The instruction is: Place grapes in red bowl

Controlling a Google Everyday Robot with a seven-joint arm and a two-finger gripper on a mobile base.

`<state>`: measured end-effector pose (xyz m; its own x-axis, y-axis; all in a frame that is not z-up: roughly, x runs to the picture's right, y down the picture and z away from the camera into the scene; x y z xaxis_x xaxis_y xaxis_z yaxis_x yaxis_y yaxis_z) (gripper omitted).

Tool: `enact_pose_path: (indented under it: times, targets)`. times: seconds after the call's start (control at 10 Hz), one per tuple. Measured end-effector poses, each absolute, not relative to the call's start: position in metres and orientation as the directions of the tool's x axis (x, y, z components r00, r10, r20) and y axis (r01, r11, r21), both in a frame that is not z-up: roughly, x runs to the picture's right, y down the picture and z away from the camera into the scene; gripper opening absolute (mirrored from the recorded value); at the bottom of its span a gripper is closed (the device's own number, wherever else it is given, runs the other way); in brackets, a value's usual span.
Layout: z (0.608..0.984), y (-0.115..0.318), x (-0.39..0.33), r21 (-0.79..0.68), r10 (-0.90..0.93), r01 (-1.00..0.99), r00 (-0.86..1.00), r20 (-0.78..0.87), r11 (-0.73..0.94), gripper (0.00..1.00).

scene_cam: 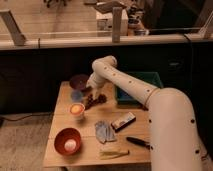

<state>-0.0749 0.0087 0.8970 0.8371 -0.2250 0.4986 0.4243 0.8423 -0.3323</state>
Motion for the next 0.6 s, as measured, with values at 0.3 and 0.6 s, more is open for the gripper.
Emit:
enact_pose_path:
  times: [0.3, 0.6]
  targets:
    - [0.905, 0.017, -0.078, -0.377, -0.182, 0.391, 0.857, 0.483, 0.84, 0.8]
    - [0.916, 0.03, -0.075, -0.418, -0.135, 0.354, 0.873, 0.468, 0.837, 0.8]
